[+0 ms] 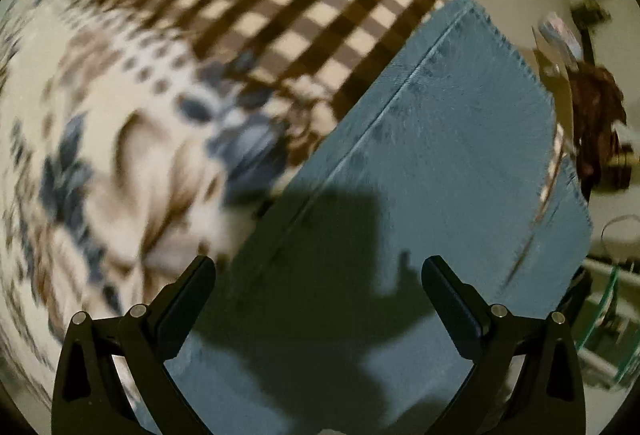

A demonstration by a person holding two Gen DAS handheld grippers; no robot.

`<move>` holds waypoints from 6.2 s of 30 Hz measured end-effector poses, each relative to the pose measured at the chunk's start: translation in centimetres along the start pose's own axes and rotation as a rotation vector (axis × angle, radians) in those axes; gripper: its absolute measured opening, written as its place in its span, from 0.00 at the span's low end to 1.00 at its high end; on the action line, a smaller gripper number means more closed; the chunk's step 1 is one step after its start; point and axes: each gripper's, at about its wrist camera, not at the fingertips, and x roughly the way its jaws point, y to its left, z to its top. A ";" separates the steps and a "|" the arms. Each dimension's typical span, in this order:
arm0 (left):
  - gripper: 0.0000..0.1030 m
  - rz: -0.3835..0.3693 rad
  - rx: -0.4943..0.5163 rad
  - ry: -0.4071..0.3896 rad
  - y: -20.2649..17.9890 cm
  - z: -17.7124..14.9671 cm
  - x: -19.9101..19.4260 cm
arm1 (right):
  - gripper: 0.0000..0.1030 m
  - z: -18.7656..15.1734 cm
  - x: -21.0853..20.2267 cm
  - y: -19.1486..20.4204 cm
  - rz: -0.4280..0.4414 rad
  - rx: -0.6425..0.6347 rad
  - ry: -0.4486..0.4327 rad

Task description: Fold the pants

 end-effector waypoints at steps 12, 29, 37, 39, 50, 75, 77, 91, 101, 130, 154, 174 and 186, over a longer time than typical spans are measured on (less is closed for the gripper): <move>0.25 -0.131 0.033 -0.183 2.2 -7.9 -6.7 | 0.10 -0.7 2.3 1.5 0.068 -0.037 0.037; 0.13 -0.321 0.035 -0.252 19.8 -21.7 -8.8 | 0.05 -11.8 -5.0 -16.1 0.189 -0.193 -0.077; 0.13 -0.221 -0.029 -0.120 24.1 -25.6 2.6 | 0.05 -15.2 1.9 -25.6 0.110 -0.196 -0.005; 0.13 -0.221 -0.040 -0.114 24.4 -25.4 4.0 | 0.05 -15.7 3.2 -26.6 0.101 -0.194 0.018; 0.17 -0.200 0.039 -0.153 23.8 -24.4 4.3 | 0.21 -17.1 7.6 -30.0 0.145 -0.151 0.072; 0.78 -0.111 0.590 -0.279 1.7 -33.8 5.1 | 0.04 -2.8 8.5 -44.0 0.328 0.294 -0.171; 0.78 -0.089 0.605 -0.269 1.4 -33.8 5.8 | 0.03 -3.4 7.5 -44.1 0.310 0.269 -0.215; 0.78 -0.087 0.658 -0.217 1.4 -33.2 6.5 | 0.36 -4.4 7.7 -47.9 0.312 0.273 -0.110; 0.78 -0.087 0.770 -0.273 -2.4 -33.0 5.9 | 0.55 -2.0 3.7 -35.2 0.265 -0.133 -0.181; 0.80 -0.114 0.896 -0.325 -10.8 -36.1 5.2 | 0.56 4.7 5.1 -42.8 0.373 -0.013 -0.197; 1.00 -0.025 0.960 -0.182 -14.7 -40.3 14.5 | 0.34 -7.2 15.1 -48.2 0.874 0.304 -0.209; 1.00 -0.210 0.783 -0.214 -11.5 -33.0 7.6 | 0.08 -12.5 -1.6 -39.4 0.913 -0.035 -0.460; 1.00 -0.263 0.576 -0.273 6.5 -30.7 2.4 | 0.08 -32.1 -3.4 -20.2 0.928 -0.555 -0.298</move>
